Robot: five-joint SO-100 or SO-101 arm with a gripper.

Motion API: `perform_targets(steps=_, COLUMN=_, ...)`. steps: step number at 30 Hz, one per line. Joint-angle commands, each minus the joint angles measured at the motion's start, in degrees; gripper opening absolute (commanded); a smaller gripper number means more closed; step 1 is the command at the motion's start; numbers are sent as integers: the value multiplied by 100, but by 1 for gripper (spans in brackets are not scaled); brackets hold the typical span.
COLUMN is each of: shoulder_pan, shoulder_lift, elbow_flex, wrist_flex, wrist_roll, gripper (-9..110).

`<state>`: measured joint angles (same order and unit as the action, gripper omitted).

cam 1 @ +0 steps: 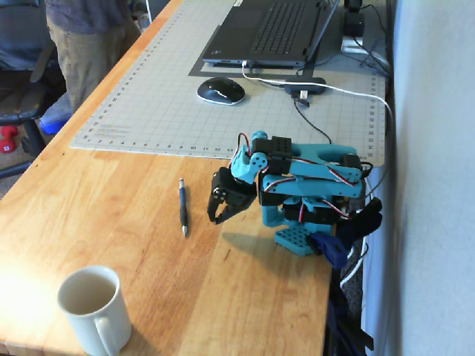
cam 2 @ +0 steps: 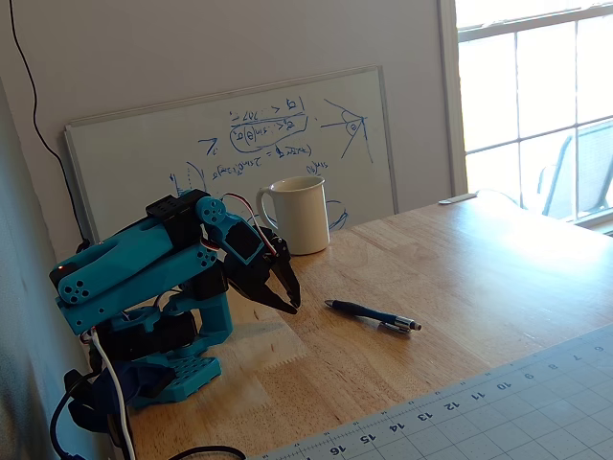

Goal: Grasp a pen and put it in a mug.

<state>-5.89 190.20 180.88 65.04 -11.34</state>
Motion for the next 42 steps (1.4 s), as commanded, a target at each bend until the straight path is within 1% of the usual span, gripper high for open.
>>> perform_targets(steps=1, shoulder_pan=-18, shoulder_lift=97, elbow_flex=-88, wrist_flex=53, wrist_roll=35, gripper=1)
perform_targets(steps=17, shoulder_pan=-26, shoulder_lift=158, elbow_flex=-141, wrist_flex=44, wrist_roll=35, gripper=1)
perform_targets(steps=20, shoulder_pan=-26, shoulder_lift=-141, elbow_flex=-229, wrist_flex=9, wrist_roll=-35, gripper=2)
perform_targets(steps=24, shoulder_pan=-35, shoulder_lift=-958, elbow_flex=-905, wrist_flex=53, wrist_roll=-44, gripper=4)
perform_targets(steps=28, shoulder_pan=-26, shoulder_lift=-2145, elbow_flex=-1854, wrist_flex=62, wrist_roll=-44, gripper=4)
perform_targets(steps=42, shoulder_pan=18, shoulder_lift=-6442, elbow_flex=-5845, wrist_flex=0, wrist_roll=-44, gripper=6)
